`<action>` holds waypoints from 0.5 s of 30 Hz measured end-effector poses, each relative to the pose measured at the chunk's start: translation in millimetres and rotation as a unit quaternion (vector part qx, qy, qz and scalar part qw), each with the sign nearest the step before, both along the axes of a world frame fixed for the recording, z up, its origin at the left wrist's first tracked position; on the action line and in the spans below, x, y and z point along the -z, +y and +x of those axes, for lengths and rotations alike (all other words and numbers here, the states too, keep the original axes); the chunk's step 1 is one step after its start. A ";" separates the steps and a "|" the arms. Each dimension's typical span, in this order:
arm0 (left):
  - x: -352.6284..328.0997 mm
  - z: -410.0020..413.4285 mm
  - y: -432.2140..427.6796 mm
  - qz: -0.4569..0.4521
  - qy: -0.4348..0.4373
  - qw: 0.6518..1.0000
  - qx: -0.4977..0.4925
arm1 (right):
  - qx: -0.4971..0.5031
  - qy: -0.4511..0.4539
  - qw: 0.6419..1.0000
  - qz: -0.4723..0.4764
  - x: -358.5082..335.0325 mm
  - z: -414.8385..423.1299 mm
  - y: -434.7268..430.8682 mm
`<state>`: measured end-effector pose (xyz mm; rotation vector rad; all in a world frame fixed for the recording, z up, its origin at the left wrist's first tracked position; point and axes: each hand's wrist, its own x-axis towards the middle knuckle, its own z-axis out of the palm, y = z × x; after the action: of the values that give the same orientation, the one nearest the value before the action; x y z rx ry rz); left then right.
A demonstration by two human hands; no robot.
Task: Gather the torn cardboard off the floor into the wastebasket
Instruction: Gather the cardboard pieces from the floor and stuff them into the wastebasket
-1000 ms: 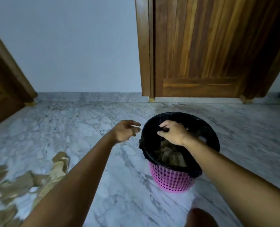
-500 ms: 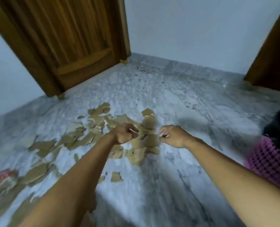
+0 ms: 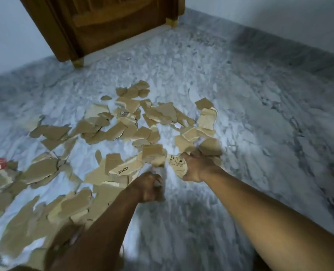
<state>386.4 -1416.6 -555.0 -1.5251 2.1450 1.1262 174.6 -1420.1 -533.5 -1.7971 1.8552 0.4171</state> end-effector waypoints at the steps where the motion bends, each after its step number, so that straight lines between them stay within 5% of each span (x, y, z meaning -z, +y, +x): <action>1: 13.6 -1.0 4.2 -0.009 -0.003 1.000 0.010 | 0.001 0.006 1.000 -0.006 10.4 -2.2 -3.1; 6: 47.1 -2.0 10.7 -0.117 -0.006 0.993 0.034 | -0.009 0.035 0.997 -0.065 49.3 -12.7 -17.8; 15: 48.2 -3.7 -4.5 -0.131 0.009 0.991 0.003 | 0.002 0.006 0.997 -0.080 64.1 -16.1 -27.7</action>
<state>382.7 -1421.2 -603.2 -1.6178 2.3842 0.8863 158.5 -1447.8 -597.6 -1.8989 1.9478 0.2851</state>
